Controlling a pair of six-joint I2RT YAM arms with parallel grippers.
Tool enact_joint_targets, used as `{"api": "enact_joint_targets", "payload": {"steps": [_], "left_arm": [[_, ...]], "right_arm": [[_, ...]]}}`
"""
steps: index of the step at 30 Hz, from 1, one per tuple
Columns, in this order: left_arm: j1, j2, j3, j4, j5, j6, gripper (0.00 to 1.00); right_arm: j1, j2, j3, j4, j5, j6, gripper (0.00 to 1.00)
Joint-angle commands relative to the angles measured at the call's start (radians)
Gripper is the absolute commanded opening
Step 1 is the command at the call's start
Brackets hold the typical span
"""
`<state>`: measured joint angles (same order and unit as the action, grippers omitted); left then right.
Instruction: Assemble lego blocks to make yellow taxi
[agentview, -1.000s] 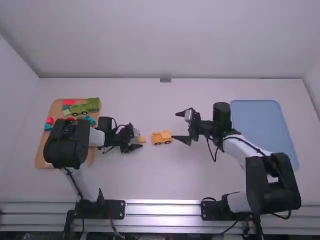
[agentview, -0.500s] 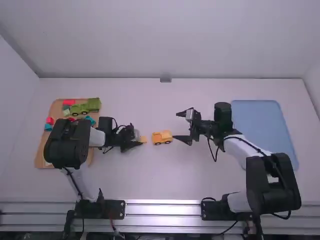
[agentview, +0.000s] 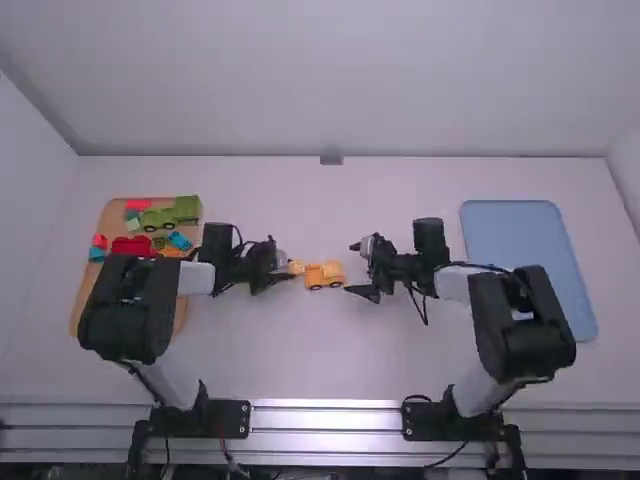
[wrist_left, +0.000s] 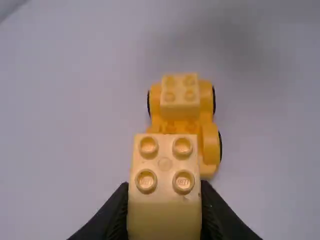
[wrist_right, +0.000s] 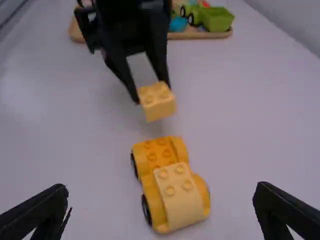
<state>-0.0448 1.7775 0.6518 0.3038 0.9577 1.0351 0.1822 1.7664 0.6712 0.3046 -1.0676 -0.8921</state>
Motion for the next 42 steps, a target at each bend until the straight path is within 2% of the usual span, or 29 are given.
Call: {"api": "enact_joint_targets", "payload": {"steps": [1, 7, 11, 19, 30, 36, 41, 42], "left_arm": [[-0.031, -0.016, -0.004, 0.028, 0.016, -0.105, 0.05], [-0.098, -0.007, -0.004, 0.084, -0.02, -0.155, 0.02], [-0.122, -0.006, -0.004, 0.071, -0.069, -0.156, 0.02], [-0.12, -0.006, -0.004, 0.066, -0.083, -0.183, 0.02], [-0.12, -0.006, -0.004, 0.045, -0.083, -0.183, 0.02], [-0.119, -0.006, -0.004, 0.046, -0.083, -0.183, 0.02], [-0.128, -0.005, -0.004, 0.04, -0.082, -0.182, 0.02], [-0.135, 0.007, -0.004, 0.056, -0.084, -0.182, 0.02]], "right_arm": [[-0.002, 0.082, 0.066, 0.003, -0.058, -0.056, 0.99], [0.041, 0.27, 0.212, 0.002, -0.062, -0.088, 0.99], [0.062, 0.315, 0.251, -0.043, -0.063, -0.183, 0.99], [0.103, 0.34, 0.343, -0.331, 0.009, -0.425, 0.99], [0.126, 0.37, 0.343, -0.3, 0.063, -0.386, 1.0], [0.09, 0.455, 0.344, -0.126, -0.087, -0.28, 0.99], [0.073, 0.459, 0.344, -0.13, -0.121, -0.29, 0.98], [0.076, 0.459, 0.344, -0.129, -0.121, -0.29, 0.94]]}}
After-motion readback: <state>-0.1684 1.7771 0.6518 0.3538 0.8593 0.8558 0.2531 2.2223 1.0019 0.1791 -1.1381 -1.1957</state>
